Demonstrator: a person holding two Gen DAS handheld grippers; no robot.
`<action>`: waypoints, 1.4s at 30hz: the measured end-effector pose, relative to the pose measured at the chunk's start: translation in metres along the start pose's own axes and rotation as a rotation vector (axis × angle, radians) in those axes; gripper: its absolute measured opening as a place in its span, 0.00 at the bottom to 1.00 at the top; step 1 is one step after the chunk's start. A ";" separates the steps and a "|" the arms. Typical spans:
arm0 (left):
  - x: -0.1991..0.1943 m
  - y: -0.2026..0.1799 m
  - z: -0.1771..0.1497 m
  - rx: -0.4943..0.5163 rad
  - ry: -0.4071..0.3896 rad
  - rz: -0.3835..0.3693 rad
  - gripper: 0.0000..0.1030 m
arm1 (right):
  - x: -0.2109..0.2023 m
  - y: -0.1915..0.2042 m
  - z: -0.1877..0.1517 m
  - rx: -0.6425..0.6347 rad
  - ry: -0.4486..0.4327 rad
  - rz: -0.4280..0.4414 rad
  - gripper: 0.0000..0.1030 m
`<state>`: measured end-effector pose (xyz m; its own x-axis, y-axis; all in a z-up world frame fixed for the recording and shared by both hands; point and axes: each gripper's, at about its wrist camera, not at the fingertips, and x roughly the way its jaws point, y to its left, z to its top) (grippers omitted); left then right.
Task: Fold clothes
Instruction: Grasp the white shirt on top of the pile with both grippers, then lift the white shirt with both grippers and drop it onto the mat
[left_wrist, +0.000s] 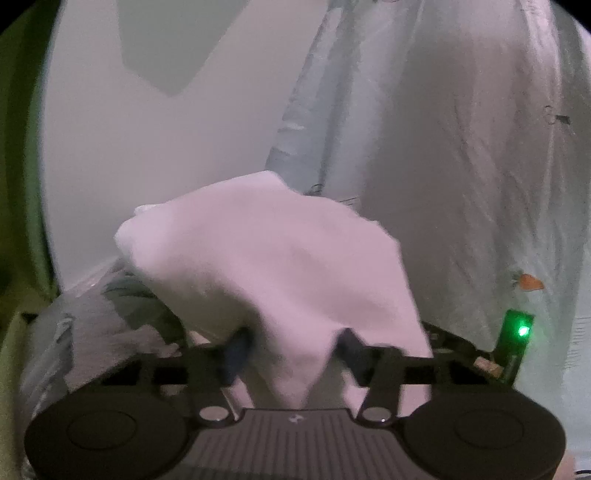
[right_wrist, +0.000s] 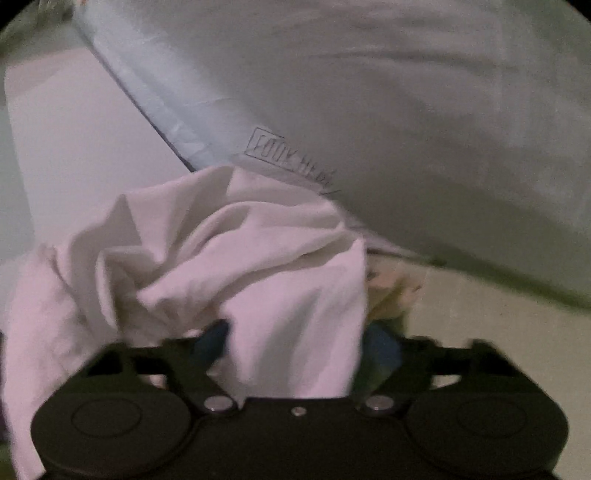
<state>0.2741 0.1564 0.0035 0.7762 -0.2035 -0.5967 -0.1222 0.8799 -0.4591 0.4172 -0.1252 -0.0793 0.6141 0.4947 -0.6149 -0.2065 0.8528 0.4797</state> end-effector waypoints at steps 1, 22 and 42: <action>-0.001 -0.004 -0.001 0.010 -0.006 0.002 0.27 | -0.001 -0.002 -0.003 0.022 -0.003 0.037 0.32; -0.162 -0.157 -0.036 0.363 -0.394 -0.099 0.03 | -0.299 0.048 -0.079 -0.232 -0.654 -0.075 0.05; -0.095 -0.244 -0.320 0.268 0.260 0.006 0.23 | -0.526 -0.241 -0.239 0.105 -0.312 -0.826 0.25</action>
<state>0.0329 -0.1763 -0.0383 0.5885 -0.2702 -0.7620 0.0665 0.9555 -0.2875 -0.0376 -0.5509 -0.0213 0.7189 -0.3525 -0.5991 0.4555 0.8899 0.0230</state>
